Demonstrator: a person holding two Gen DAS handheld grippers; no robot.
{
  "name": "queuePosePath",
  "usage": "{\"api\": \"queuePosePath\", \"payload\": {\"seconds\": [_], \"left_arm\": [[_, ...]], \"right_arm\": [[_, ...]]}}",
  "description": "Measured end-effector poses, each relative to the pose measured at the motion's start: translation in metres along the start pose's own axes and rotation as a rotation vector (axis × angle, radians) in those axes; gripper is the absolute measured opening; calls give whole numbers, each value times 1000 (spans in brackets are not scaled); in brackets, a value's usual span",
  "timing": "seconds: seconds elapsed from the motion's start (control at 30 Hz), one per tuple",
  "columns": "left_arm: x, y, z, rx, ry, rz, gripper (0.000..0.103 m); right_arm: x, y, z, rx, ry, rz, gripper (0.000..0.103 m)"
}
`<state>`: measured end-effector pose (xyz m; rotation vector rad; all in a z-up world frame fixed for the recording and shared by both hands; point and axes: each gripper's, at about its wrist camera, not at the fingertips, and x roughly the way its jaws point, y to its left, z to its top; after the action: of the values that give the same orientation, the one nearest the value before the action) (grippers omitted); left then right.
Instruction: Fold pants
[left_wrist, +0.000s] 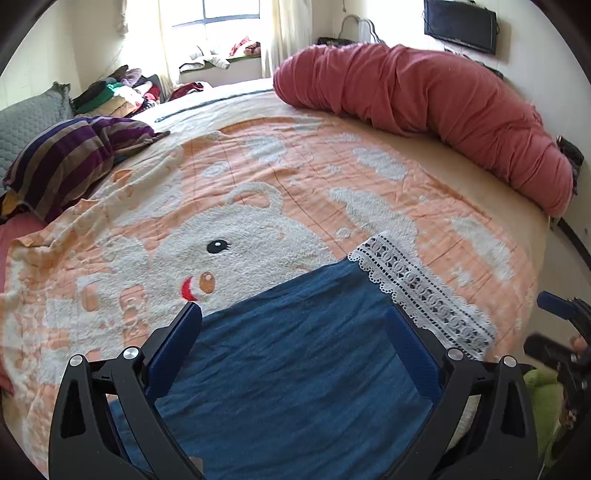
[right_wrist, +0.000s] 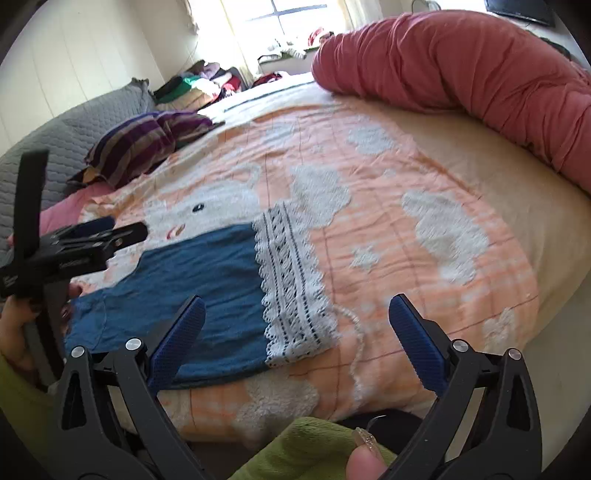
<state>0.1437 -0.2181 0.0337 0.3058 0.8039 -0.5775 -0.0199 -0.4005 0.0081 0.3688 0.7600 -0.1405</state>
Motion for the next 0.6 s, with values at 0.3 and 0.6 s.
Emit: {"api": "queuePosePath", "payload": {"seconds": [0.3, 0.6], "left_arm": [[49, -9, 8, 57, 70, -7, 99], [94, -19, 23, 113, 115, -44, 99]], "right_arm": [[30, 5, -13, 14, 99, -13, 94], [51, 7, -24, 38, 156, -10, 94]]}}
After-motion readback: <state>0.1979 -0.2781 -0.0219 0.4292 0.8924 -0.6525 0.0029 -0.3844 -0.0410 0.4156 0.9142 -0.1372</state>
